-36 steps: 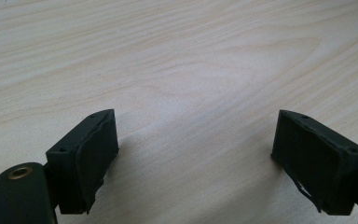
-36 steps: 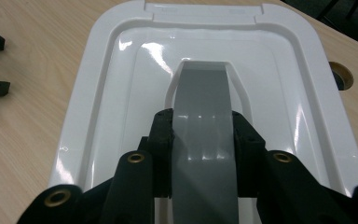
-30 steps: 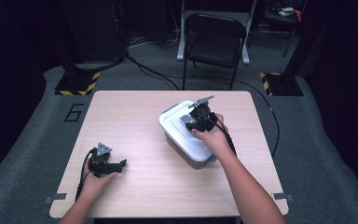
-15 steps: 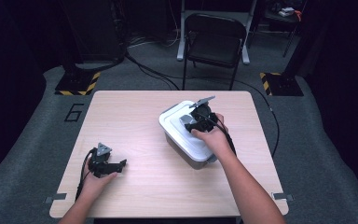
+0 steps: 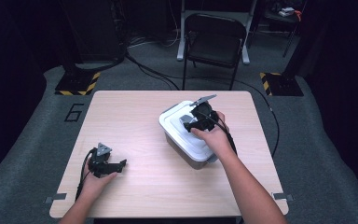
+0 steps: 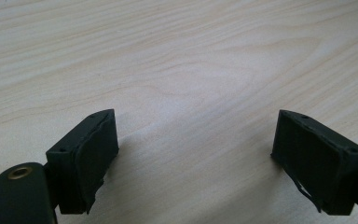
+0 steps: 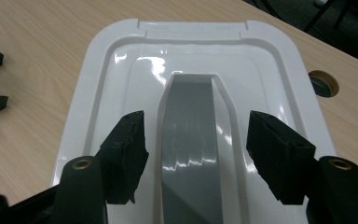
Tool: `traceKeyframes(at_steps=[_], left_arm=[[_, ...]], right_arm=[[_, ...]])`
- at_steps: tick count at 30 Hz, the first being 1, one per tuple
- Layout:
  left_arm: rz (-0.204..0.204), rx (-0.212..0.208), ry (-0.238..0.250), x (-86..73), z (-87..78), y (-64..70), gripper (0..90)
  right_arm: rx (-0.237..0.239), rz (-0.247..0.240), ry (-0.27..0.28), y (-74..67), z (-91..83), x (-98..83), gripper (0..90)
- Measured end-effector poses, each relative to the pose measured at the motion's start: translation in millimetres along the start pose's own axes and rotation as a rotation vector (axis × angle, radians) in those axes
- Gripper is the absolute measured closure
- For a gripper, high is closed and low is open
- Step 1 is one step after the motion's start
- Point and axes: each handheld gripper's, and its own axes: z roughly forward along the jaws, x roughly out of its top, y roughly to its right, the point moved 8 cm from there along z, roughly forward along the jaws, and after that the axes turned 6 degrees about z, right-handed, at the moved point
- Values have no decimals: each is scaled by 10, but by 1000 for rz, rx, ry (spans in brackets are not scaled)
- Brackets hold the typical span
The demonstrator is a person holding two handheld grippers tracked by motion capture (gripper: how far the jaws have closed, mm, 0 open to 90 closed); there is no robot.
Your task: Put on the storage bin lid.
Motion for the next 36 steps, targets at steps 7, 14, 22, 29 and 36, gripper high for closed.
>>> traceKeyframes(at_steps=[7, 14, 22, 29, 36], left_arm=[[0, 0, 0, 0, 0, 0, 139], [0, 0, 0, 0, 0, -1, 139], [0, 0, 0, 0, 0, 0, 139], [0, 0, 0, 0, 0, 0, 139], [0, 0, 0, 0, 0, -1, 139]], right_arm=[[7, 0, 9, 35, -95, 23, 372], [8, 18, 26, 97, -194, 23, 372], [-8, 8, 43, 139, -360, 36, 369], [-19, 11, 65, 182, -513, 38, 369], [-50, 9, 64, 303, -589, -57, 369]])
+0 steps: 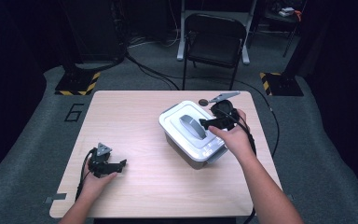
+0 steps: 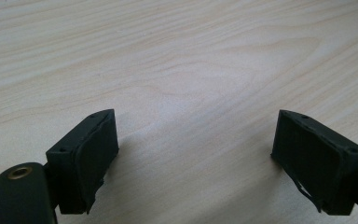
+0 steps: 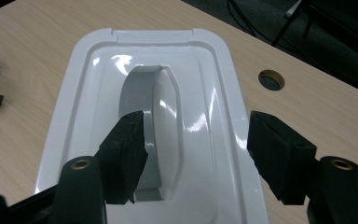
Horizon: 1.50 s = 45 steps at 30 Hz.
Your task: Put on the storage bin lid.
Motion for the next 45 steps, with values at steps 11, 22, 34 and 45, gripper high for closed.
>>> traceKeyframes(at_steps=[11, 22, 34, 45], left_arm=[[2, -1, 1, -1, -1, 1, 138], [1, -1, 1, -1, -1, 1, 139], [1, -1, 1, -1, -1, 1, 139], [1, -1, 1, -1, -1, 1, 139]], right_arm=[[-40, 73, 14, 239, -157, -249, 369], [-84, 166, 36, 576, -266, -543, 369], [-144, 235, 49, 882, -331, -851, 370], [-173, 270, 29, 979, -242, -1139, 371]])
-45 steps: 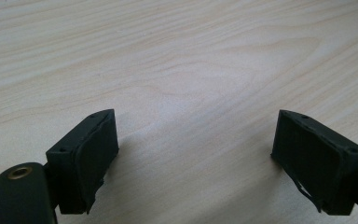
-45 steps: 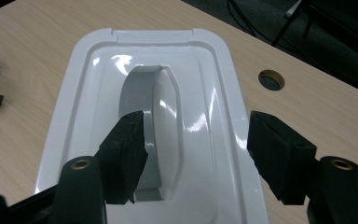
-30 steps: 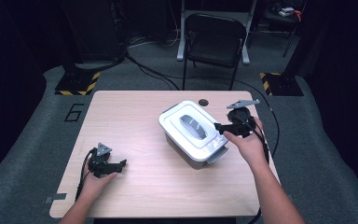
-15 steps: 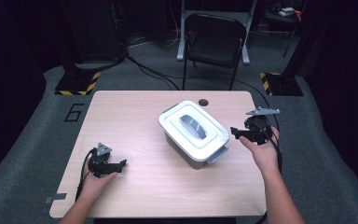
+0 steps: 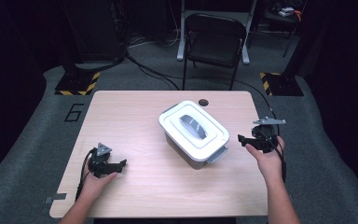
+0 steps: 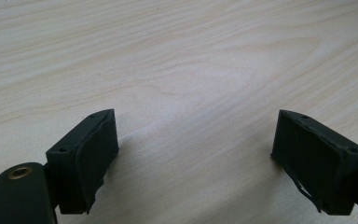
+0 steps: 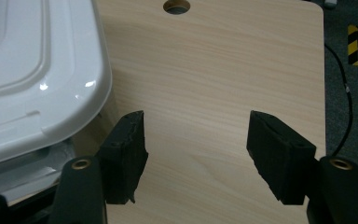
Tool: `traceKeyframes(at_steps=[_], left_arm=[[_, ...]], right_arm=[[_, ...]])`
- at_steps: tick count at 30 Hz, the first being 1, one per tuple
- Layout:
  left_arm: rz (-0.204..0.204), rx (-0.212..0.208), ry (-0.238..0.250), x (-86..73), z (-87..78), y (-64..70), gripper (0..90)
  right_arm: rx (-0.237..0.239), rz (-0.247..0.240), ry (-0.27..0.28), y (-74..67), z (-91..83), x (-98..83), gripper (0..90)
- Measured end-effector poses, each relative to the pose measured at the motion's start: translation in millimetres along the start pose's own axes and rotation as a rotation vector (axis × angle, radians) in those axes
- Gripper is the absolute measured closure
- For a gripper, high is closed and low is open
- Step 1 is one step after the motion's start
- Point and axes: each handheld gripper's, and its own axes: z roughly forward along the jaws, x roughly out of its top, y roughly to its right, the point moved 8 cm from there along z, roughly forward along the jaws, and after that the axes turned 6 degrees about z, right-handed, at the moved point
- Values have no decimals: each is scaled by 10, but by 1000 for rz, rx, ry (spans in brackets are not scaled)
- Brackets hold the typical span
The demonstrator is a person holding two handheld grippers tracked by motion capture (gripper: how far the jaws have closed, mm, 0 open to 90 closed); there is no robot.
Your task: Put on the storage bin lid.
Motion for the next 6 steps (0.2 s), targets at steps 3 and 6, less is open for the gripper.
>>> traceKeyframes(at_steps=[3, 6], left_arm=[[0, 0, 0, 0, 0, 0, 139], [-1, 0, 0, 0, 0, 0, 138]], right_arm=[[-5, 5, -7, 36, 30, -70, 371], [-18, 8, -13, 72, 56, -135, 364]])
